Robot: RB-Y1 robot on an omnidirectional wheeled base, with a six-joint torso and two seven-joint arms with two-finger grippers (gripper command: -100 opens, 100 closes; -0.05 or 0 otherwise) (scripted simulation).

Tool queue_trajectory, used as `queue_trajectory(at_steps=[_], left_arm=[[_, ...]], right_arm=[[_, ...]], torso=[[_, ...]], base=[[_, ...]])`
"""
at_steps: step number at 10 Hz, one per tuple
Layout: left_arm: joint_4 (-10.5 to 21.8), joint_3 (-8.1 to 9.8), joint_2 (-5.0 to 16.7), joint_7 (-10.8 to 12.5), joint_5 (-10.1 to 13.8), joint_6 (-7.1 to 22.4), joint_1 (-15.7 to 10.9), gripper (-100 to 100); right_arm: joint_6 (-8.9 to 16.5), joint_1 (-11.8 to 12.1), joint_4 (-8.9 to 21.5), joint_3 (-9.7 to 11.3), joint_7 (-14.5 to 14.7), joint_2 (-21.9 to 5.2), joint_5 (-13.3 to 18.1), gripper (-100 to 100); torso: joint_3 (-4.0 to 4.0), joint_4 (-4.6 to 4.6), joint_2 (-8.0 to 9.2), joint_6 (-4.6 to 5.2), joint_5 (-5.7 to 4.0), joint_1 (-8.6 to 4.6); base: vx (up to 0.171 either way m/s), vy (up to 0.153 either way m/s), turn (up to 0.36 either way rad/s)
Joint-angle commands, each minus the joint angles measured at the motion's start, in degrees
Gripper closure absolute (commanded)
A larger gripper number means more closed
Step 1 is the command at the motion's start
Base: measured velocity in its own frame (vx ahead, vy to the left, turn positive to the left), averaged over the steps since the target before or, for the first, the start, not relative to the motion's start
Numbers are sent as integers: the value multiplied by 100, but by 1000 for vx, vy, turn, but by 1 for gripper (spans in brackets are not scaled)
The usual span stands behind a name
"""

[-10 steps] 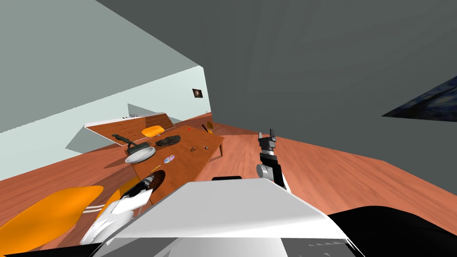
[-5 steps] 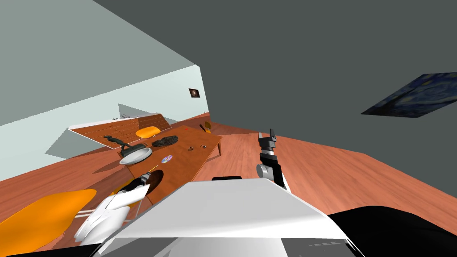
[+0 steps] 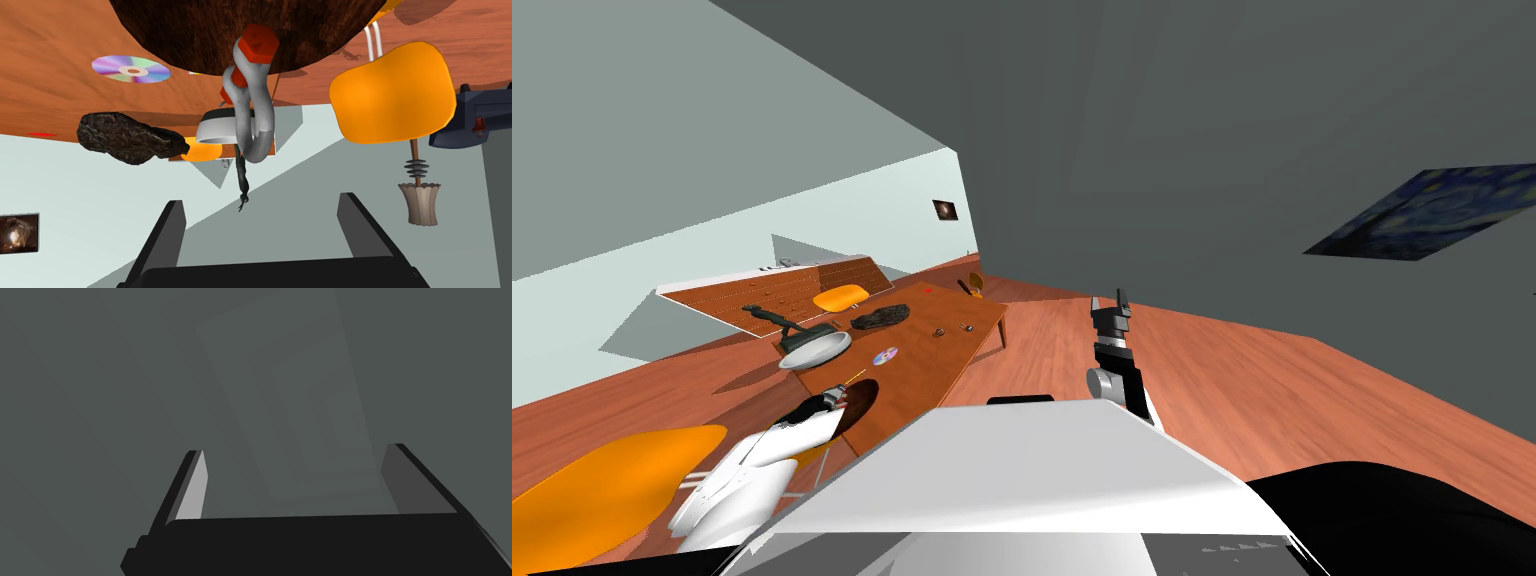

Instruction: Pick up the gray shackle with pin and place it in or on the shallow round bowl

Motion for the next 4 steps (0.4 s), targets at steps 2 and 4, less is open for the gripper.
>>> queue_trajectory(at_steps=[2,4], left_arm=[[0,0,0,0,0,0,0,0],[0,0,0,0,0,0,0,0]], right_arm=[[0,0,0,0,0,0,0,0],[0,0,0,0,0,0,0,0]], torso=[[-1,0,-2,0,0,0],[-2,-1,-3,0,0,1]], base=[[0,0,0],[0,0,0]])
